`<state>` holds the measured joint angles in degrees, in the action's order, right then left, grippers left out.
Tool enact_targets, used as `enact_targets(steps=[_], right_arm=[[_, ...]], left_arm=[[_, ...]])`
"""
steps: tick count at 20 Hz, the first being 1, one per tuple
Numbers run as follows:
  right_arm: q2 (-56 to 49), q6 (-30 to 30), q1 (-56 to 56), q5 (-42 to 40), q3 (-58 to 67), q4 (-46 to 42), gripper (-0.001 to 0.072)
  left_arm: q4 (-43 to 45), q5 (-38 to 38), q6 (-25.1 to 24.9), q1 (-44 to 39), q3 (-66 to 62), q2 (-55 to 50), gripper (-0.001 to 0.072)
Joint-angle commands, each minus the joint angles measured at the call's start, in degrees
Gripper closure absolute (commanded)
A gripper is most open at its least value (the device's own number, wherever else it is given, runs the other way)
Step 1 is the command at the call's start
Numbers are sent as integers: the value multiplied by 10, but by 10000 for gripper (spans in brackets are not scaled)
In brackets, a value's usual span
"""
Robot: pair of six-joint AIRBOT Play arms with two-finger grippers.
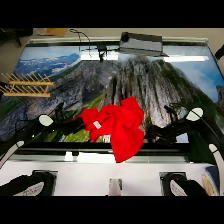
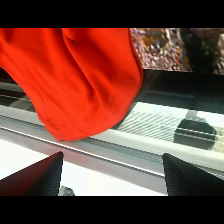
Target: Fold the shirts.
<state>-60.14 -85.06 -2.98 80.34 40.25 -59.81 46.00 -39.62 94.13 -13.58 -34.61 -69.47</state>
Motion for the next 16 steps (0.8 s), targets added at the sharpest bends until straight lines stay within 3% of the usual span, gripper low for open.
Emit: enact_targets(steps=[1,6,10,16], right_arm=[[0,9,0,-8,-2,10,51],[-7,18,4,-38,-22,34,51],[-42,21,111,-118,-62,32,50],[-104,-44,193,-211,-66,59,49]], left_arm=[[0,22,26,0,0,-3,672],[1,21,24,0,0,12,675],[0,17,5,0,0,35,675],[0,15,4,0,0,80,674]])
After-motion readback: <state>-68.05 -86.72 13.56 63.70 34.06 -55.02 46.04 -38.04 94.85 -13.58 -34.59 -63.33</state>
